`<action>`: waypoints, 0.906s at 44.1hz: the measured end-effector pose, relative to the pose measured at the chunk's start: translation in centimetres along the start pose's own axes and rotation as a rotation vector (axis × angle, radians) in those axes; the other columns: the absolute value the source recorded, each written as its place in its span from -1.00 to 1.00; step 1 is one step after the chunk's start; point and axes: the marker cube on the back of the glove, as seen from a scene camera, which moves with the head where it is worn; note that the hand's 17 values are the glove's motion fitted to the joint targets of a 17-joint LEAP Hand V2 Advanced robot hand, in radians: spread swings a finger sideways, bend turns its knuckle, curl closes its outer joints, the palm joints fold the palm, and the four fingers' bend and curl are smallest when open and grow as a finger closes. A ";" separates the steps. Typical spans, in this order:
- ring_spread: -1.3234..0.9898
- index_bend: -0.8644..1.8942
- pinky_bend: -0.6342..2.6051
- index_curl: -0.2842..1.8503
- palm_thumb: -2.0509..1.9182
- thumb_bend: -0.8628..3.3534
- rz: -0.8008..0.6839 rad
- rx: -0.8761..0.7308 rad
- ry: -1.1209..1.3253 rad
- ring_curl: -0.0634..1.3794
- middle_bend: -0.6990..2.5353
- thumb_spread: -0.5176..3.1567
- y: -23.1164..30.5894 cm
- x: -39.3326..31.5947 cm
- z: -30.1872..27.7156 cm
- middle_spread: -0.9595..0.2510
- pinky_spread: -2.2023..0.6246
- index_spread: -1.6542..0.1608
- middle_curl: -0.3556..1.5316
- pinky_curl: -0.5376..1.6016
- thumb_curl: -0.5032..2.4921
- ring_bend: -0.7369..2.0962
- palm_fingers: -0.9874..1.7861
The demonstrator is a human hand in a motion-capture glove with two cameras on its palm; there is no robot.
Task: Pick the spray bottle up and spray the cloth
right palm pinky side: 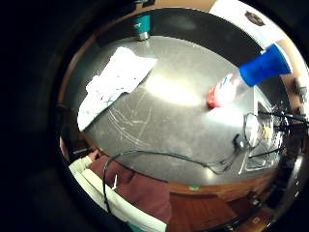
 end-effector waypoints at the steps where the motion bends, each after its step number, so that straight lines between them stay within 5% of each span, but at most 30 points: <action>1: 0.16 -0.22 -0.41 -0.68 0.31 -0.43 0.001 0.004 -0.001 -0.88 -0.46 -0.52 0.1 0.1 0.0 0.58 0.62 0.60 -0.59 -0.43 -0.58 -0.34 -0.19; 15: 0.17 -0.24 -0.39 -0.56 0.38 -0.46 0.079 0.096 -0.037 -0.75 -0.45 -0.27 2.8 3.0 -0.6 0.59 0.68 0.41 -0.48 -0.32 -0.48 -0.29 -0.19; 40: 0.17 -0.30 -0.35 -0.57 0.39 -0.57 0.405 0.502 -0.300 -0.61 -0.40 -0.20 4.2 12.2 -2.4 0.62 0.68 0.45 -0.34 -0.22 -0.40 -0.21 -0.24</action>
